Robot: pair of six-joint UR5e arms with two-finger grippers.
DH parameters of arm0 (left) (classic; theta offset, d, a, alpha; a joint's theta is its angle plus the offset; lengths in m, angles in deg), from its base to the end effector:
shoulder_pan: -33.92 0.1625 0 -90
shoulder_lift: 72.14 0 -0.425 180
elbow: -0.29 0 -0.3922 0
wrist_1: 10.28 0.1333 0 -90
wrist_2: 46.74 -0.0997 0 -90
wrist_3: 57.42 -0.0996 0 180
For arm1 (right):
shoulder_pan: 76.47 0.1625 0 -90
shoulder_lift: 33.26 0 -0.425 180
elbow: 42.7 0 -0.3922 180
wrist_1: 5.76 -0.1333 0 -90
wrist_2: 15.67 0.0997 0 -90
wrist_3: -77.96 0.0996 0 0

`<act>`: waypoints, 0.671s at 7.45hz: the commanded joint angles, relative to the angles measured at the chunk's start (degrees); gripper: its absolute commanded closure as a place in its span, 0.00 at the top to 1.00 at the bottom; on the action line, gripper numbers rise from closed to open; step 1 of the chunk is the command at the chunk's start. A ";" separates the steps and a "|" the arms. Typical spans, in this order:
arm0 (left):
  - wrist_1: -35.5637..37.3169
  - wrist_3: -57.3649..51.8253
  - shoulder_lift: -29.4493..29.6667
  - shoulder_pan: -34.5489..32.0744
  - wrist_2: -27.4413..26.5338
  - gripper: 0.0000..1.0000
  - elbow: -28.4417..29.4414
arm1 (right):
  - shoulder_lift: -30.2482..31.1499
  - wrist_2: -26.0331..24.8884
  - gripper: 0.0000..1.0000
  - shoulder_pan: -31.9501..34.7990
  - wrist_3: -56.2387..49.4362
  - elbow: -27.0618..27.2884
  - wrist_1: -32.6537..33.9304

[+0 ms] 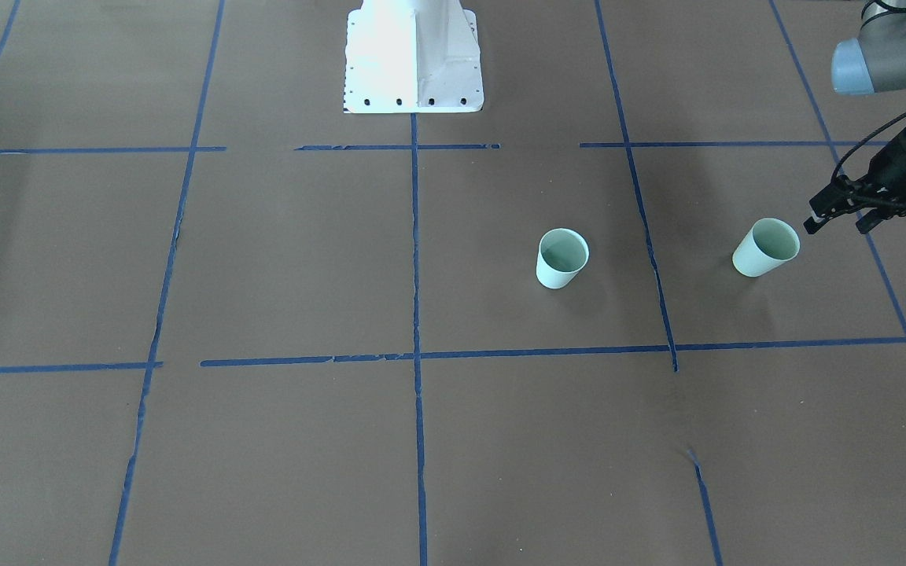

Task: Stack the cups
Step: 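Lower the left gripper onto the pale green cup farthest from center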

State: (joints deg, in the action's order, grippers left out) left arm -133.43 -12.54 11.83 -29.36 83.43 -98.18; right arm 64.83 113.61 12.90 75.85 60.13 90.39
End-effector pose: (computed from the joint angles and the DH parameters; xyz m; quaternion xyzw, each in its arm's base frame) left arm 0.1508 -0.4532 0.5723 0.0415 0.4331 -0.0375 0.8996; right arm 0.0655 -0.4296 0.6304 -0.0072 -0.3362 -0.0184 0.9416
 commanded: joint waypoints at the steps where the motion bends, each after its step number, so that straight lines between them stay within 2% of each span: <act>1: -0.25 0.30 0.59 2.80 -0.35 1.00 1.53 | 0.00 0.00 1.00 -0.07 0.00 0.00 0.00; 4: -0.33 0.30 3.04 4.91 -0.44 1.00 3.89 | 0.00 0.00 1.00 0.02 0.00 0.00 0.00; 5: -0.33 0.30 3.22 5.53 -0.44 0.83 4.16 | 0.00 0.00 1.00 0.02 0.00 0.00 0.00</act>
State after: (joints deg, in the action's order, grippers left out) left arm -133.75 -12.24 14.54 -24.84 83.00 -94.64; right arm 64.83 113.61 12.88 75.85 60.13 90.39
